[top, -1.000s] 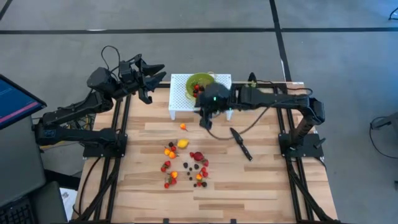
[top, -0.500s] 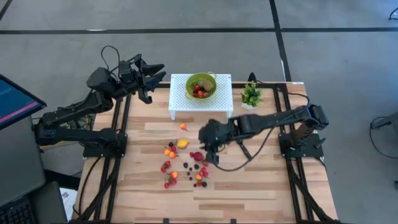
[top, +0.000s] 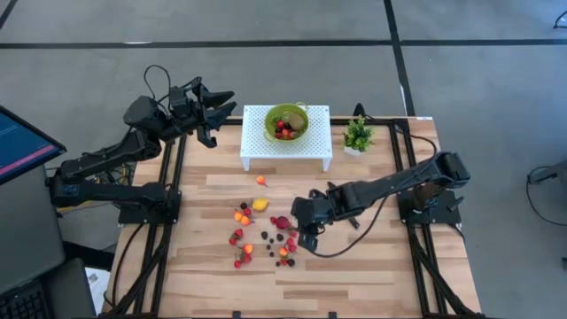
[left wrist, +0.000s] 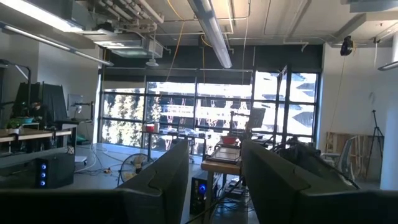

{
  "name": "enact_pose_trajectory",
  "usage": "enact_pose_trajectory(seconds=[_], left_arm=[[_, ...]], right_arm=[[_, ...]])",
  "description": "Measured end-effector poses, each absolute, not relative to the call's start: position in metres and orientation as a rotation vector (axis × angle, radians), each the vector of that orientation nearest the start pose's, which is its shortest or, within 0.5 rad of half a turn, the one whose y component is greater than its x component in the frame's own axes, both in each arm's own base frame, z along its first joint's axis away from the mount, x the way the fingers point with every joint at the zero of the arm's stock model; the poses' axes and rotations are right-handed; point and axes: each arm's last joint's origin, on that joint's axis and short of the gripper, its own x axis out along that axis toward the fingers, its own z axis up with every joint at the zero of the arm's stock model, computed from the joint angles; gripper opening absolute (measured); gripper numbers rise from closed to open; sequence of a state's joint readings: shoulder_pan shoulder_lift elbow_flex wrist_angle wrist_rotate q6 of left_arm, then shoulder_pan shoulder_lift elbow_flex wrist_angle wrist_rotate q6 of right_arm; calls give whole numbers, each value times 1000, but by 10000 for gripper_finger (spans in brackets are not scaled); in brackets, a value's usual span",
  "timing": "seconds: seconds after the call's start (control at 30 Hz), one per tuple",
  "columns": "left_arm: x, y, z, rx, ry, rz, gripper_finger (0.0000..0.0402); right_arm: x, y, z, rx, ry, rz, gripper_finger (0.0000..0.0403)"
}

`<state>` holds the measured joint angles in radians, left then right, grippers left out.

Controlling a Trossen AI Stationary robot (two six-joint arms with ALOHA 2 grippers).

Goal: Pick & Place Fruit
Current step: Put the red strawberry into the green strainer bowl

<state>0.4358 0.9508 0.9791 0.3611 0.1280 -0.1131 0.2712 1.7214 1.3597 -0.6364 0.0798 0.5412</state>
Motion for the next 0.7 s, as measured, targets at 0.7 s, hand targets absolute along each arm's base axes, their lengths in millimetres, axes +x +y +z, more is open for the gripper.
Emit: enact_pose_trajectory(seconds=[0.7], left_arm=[[182, 81, 422, -2, -392, 283, 142]], right_arm=[[353, 89, 199, 372, 911, -99, 255]])
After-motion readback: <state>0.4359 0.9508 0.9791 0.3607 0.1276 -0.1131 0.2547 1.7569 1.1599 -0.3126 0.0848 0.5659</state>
